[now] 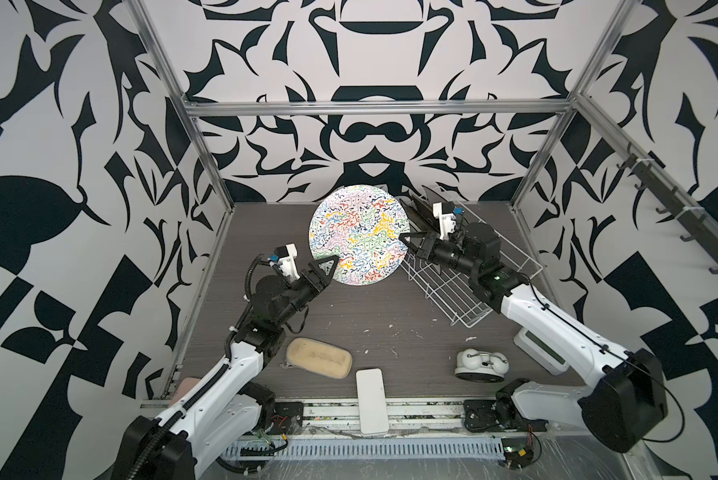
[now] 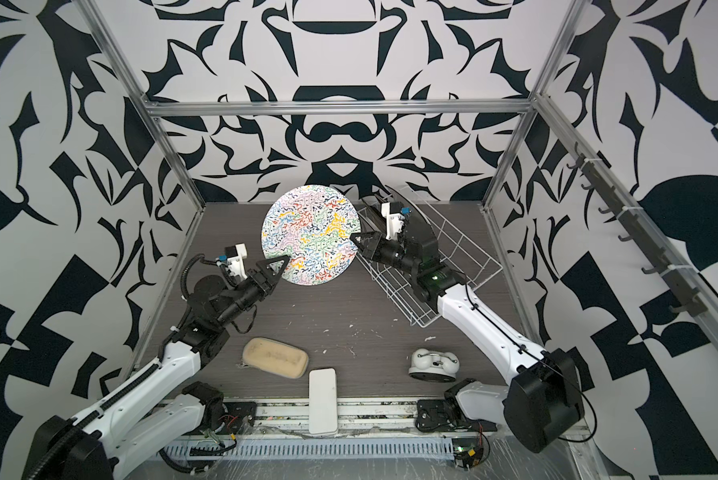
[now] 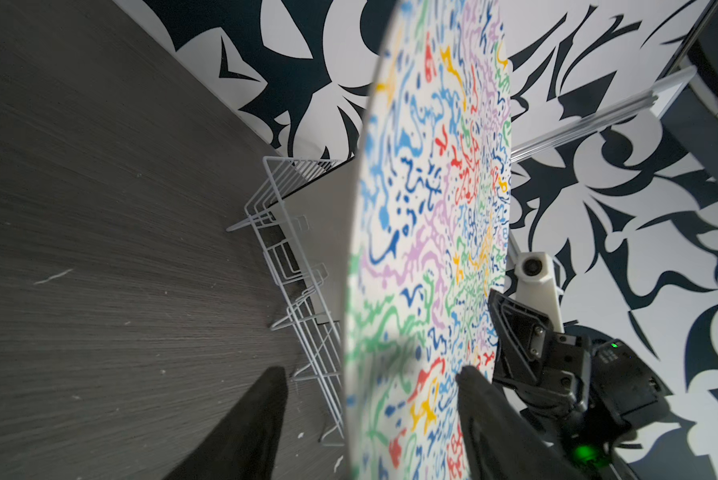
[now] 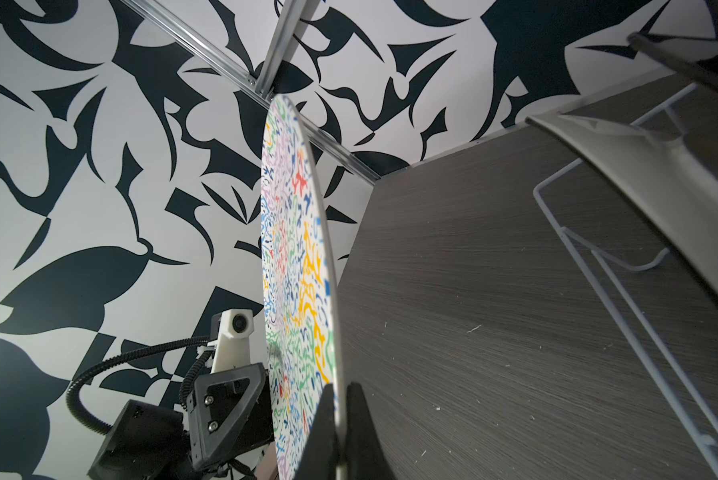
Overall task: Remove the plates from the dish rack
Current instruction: 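Grasp the plate rim with the left gripper beside the right gripper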
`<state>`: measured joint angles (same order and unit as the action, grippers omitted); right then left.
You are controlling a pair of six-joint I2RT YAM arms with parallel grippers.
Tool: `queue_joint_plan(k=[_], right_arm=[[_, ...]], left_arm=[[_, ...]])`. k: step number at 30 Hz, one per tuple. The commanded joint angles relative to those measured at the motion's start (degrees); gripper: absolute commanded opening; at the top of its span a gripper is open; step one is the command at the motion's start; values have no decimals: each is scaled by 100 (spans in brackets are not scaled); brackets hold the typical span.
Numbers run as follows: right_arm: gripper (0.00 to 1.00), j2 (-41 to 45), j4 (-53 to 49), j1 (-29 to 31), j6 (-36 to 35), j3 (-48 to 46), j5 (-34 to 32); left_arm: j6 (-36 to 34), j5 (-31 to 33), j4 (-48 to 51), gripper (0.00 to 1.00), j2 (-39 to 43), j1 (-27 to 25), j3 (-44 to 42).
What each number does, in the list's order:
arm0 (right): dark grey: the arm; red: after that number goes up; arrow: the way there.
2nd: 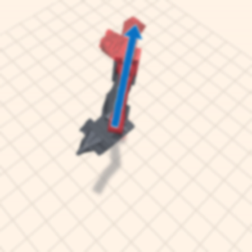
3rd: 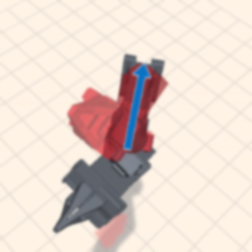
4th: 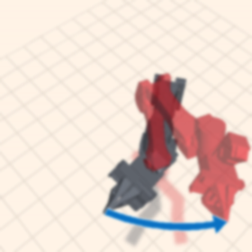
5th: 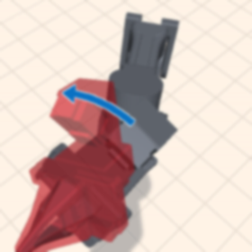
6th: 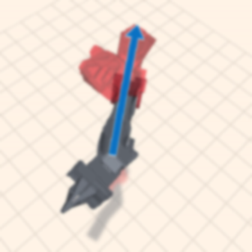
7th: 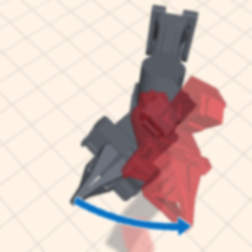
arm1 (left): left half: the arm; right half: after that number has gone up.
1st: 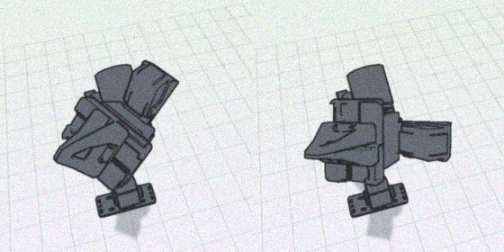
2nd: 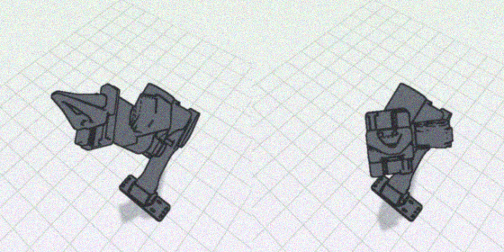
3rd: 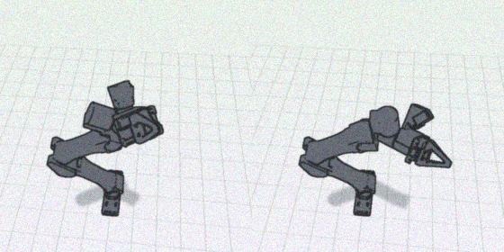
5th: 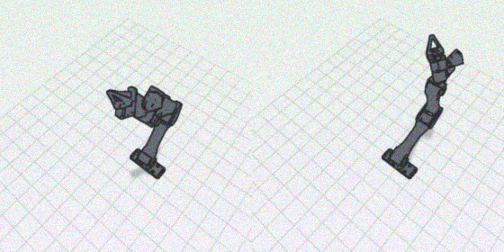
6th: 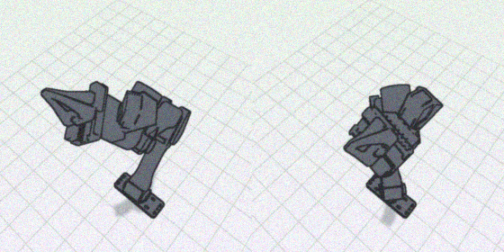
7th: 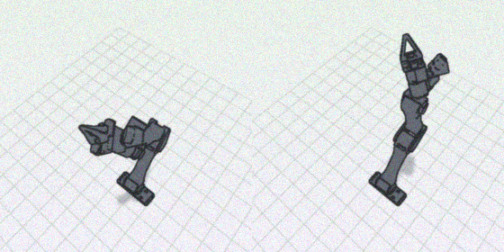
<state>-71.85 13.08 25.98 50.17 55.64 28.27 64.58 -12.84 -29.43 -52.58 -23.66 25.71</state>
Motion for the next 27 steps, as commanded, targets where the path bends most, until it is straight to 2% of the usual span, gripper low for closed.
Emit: queue_joint_plan(k=[1,4,9,22,27], right_arm=[[0,100,853,-48,195,95,323],[0,66,865,-65,195,82,396],[0,39,990,-77,195,29,492],[0,-70,1286,-159,353,-62,679],[0,-99,1289,-207,370,-67,759]], left_arm=[[87,-10,-397,59,-46,37,-110],[141,-8,-482,53,-81,46,-141],[235,39,-650,48,-189,59,-189],[521,-96,-1674,31,-610,102,-421],[551,-99,-1821,21,-678,116,-479]])
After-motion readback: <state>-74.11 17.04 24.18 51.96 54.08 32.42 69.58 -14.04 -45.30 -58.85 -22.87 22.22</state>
